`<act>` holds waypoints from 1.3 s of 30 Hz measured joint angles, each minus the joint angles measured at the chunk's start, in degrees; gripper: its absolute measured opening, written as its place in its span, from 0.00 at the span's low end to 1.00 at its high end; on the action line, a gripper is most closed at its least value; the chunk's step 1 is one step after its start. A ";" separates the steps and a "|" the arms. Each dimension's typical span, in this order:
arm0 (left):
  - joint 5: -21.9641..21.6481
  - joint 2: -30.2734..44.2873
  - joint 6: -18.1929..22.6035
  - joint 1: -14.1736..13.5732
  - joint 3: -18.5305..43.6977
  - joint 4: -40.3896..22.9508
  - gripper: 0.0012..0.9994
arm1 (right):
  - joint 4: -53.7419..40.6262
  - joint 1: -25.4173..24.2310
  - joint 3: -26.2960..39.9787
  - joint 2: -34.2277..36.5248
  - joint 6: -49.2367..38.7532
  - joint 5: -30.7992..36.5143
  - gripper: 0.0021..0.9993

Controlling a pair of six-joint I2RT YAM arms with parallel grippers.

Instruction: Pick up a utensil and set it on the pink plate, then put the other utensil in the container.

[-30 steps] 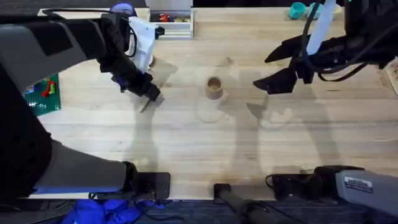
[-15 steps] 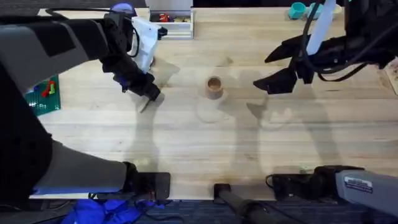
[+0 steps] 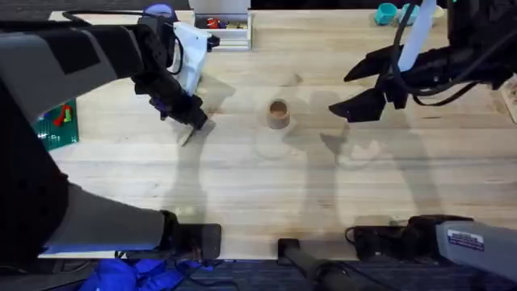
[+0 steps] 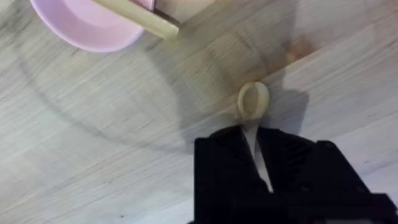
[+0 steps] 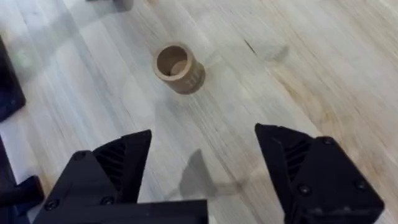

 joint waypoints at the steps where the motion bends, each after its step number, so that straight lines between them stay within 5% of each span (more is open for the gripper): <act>1: 0.00 0.00 0.00 0.00 -0.02 0.00 0.15 | 0.00 0.02 0.00 0.00 0.00 0.00 1.00; 6: 0.30 -0.23 -0.09 -0.10 -0.09 0.18 0.05 | -0.03 0.01 0.00 0.00 0.00 0.00 1.00; 18: 0.15 -1.84 -0.11 -0.09 -1.33 1.77 0.04 | -0.31 0.02 0.00 0.00 0.00 0.00 1.00; 25: 0.76 -9.25 -0.42 -0.09 -2.01 3.48 0.04 | -0.33 0.02 0.00 0.00 -0.02 0.00 1.00; 39: 17.30 -16.22 -2.65 -0.09 -2.01 12.25 0.04 | -0.32 0.02 0.00 0.00 -0.02 0.00 1.00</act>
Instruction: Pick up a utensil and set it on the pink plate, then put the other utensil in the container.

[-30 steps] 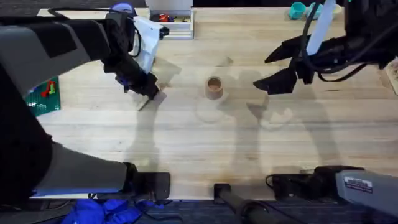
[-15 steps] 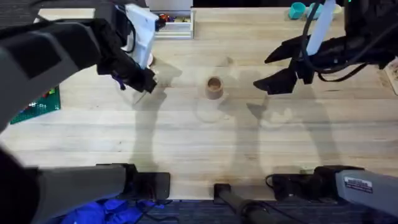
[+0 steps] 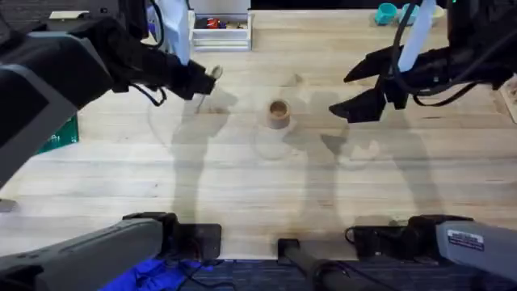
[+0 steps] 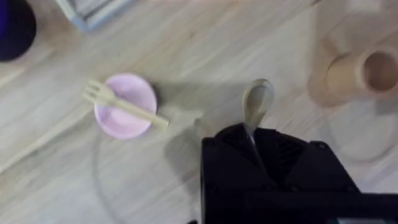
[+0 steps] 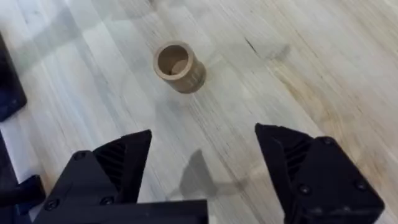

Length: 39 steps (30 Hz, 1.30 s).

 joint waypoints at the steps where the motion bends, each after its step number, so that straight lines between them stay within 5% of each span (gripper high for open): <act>1: 1.77 0.00 -0.71 0.00 0.00 1.06 0.04 | 0.01 0.00 0.00 0.00 0.00 0.00 1.00; 7: 11.74 0.00 -2.32 0.00 0.00 5.79 0.04 | 0.02 0.00 0.00 0.00 0.01 0.00 1.00; 11: 18.83 0.00 0.30 0.69 0.00 4.48 0.04 | 0.01 0.00 0.00 0.00 0.00 0.00 1.00; 24: 43.27 0.00 12.75 11.35 -0.07 1.79 0.04 | 0.06 -0.02 0.00 0.00 -0.03 0.00 1.00; 33: 51.71 0.66 22.04 11.32 -2.05 1.98 0.04 | 0.02 0.00 0.00 0.00 -0.83 0.00 1.00; 39: 55.26 4.14 24.57 11.32 -2.10 5.56 0.04 | -0.74 0.00 0.00 0.00 -2.68 -0.02 1.00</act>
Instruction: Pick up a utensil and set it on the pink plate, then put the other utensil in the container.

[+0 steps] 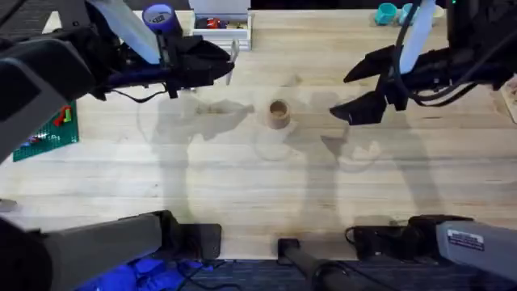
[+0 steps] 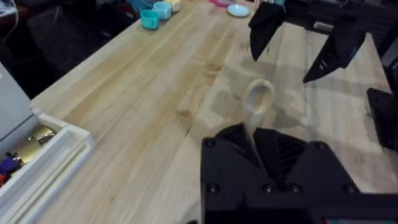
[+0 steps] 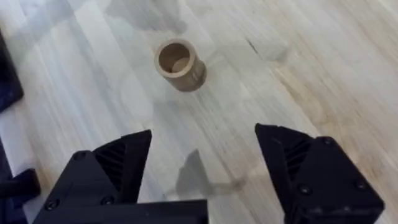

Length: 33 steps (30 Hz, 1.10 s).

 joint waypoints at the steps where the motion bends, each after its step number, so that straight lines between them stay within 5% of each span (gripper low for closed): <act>1: 0.61 0.81 0.22 0.00 0.00 0.64 0.04 | -0.53 0.00 0.00 0.00 -0.64 0.00 1.00; 15: 8.99 8.74 5.77 -0.04 0.00 2.28 0.04 | -3.51 0.00 0.00 0.00 -7.14 -3.55 1.00; 33: 10.41 13.51 14.37 -5.63 0.00 4.97 0.04 | -3.57 0.00 0.00 0.00 -9.52 -6.49 1.00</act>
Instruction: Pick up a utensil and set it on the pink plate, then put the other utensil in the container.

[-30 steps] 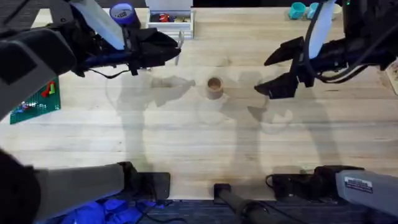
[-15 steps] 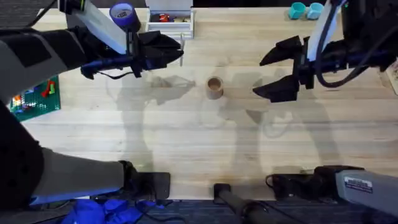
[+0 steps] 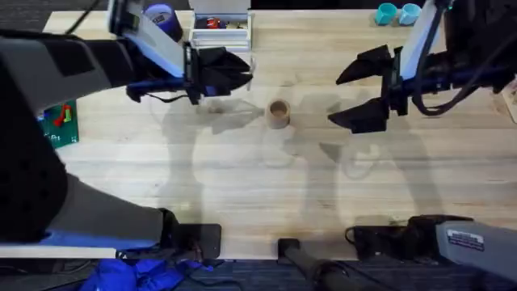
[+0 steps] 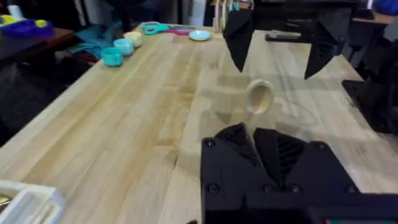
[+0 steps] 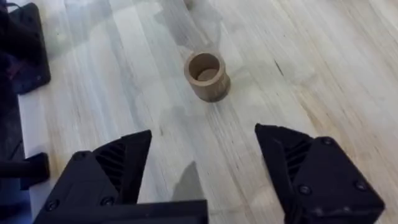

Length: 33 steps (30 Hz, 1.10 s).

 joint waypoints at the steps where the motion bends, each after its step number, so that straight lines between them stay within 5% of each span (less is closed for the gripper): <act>1: 0.00 0.70 0.12 -0.71 0.00 0.37 0.04 | 0.00 0.00 0.00 0.00 -0.02 0.00 1.00; 9: 0.02 2.02 -0.04 -4.88 -0.02 5.89 0.04 | 0.00 0.00 0.00 0.00 -0.17 0.04 1.00; 20: -0.71 2.02 -6.45 -7.41 -0.02 9.77 0.04 | 0.00 0.00 0.00 0.00 -0.20 0.02 1.00; 23: -2.06 2.02 -10.40 -7.41 -0.02 12.12 0.04 | -0.07 0.00 0.00 0.00 -0.20 0.04 1.00; 24: -3.71 2.02 -17.76 -7.57 -0.02 17.75 0.04 | -0.07 0.00 0.00 0.00 -0.20 0.02 1.00; 33: -7.08 2.02 -31.51 -12.61 -0.02 26.73 0.04 | -0.57 0.00 0.00 0.00 -0.20 0.62 1.00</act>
